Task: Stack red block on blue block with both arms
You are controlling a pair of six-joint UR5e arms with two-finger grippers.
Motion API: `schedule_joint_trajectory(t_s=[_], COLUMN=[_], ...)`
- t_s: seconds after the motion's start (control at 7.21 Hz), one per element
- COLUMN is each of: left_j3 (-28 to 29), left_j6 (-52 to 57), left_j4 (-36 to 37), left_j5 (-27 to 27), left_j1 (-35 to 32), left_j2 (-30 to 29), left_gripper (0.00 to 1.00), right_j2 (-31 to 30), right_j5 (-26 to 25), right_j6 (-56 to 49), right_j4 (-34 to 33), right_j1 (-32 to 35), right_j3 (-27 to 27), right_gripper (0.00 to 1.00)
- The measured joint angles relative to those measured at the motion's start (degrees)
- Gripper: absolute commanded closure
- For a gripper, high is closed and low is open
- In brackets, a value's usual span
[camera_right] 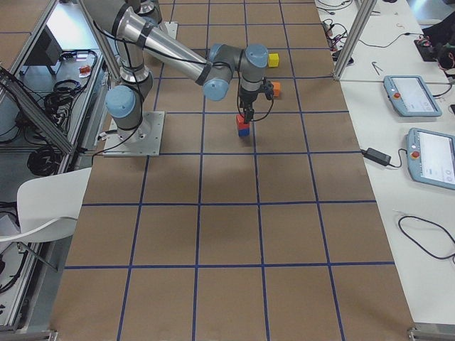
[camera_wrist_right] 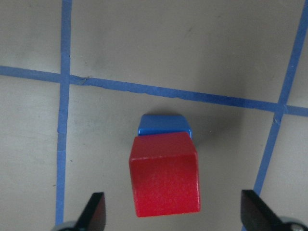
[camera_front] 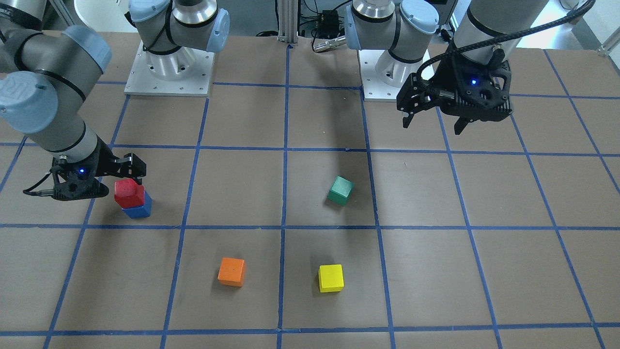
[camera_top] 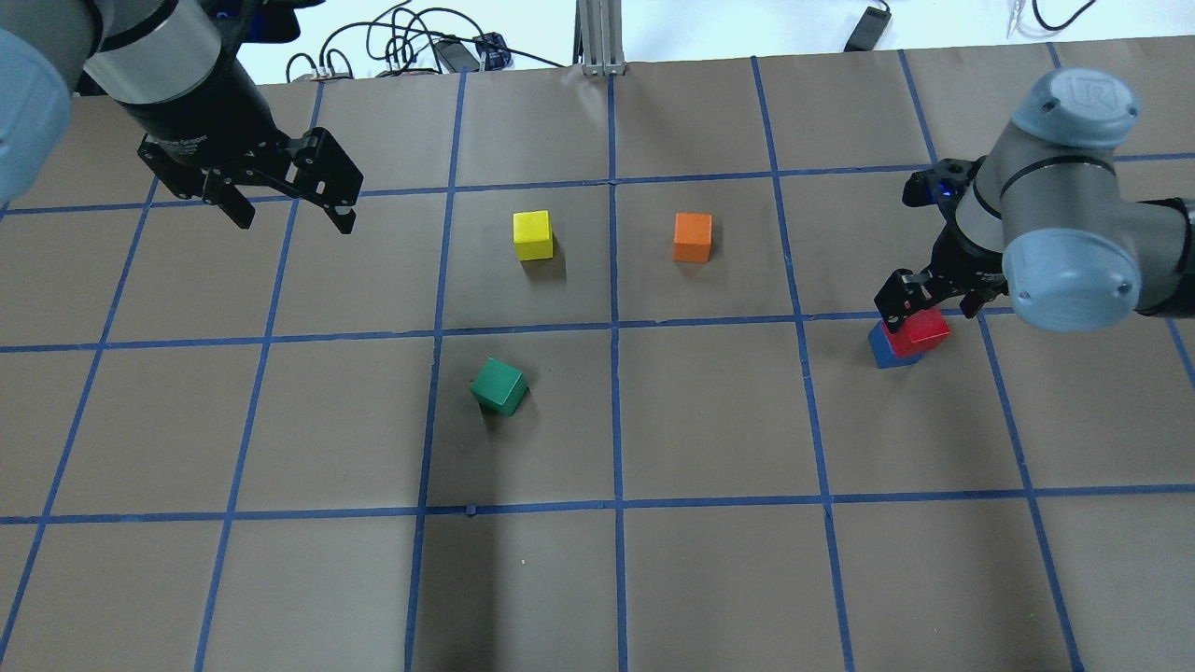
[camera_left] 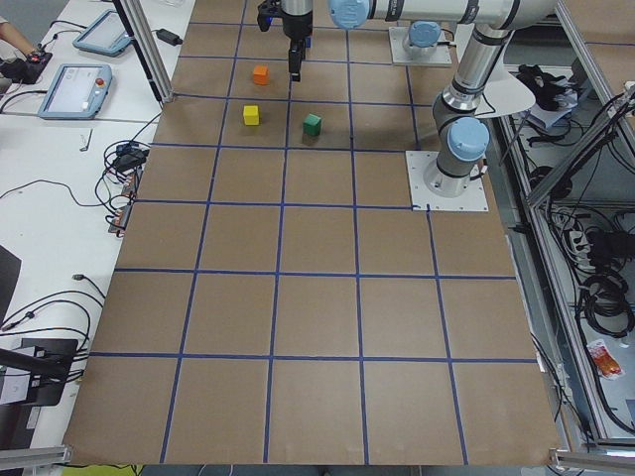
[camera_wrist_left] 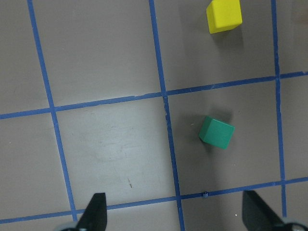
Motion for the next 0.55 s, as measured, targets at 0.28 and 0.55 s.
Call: schedule_joint_trajectory(t_s=[0.28, 0.55], left_j3=[0.0, 0.03], left_j6=[0.0, -0.04], left_j4=[0.04, 0.05], left_j5=[0.0, 0.0], left_j1=[0.0, 0.0], left_j2=[0.0, 0.0], left_gripper=[0.0, 0.0], right_j2=[-2.36, -4.47], right_j5=[0.31, 0.12], right_j6=[4.96, 13.33], right_j4=[11.61, 19.64], right_j1=[1.31, 7.07], right_j3=[-7.77, -14.41], right_gripper=[0.0, 0.0])
